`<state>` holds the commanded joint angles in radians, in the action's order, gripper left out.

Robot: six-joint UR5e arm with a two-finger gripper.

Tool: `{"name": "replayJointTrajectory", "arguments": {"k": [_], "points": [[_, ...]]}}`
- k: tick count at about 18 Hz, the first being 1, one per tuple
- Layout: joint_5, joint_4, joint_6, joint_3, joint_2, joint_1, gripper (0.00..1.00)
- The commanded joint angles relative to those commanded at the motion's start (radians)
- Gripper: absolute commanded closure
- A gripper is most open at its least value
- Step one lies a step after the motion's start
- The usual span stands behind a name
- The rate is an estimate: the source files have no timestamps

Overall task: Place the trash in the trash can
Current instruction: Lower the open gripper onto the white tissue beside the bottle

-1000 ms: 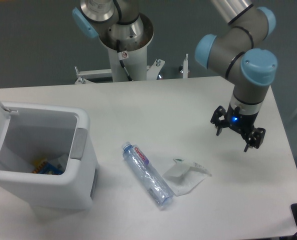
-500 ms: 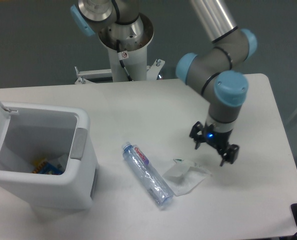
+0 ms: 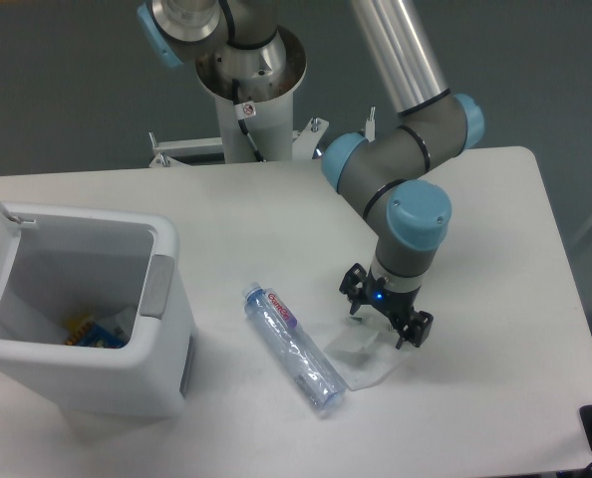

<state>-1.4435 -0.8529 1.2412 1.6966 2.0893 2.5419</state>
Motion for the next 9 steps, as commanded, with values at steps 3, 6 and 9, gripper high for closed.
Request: {"name": "replayJointTrajectory", "arguments": {"k": [3, 6, 9], "points": [[-0.003, 0.000, -0.087, 0.000, 0.006, -0.015, 0.85], [-0.005, -0.002, -0.103, -0.003, 0.000, -0.015, 0.99], [-0.002, -0.003, -0.118, -0.009, -0.008, -0.015, 1.00]]}}
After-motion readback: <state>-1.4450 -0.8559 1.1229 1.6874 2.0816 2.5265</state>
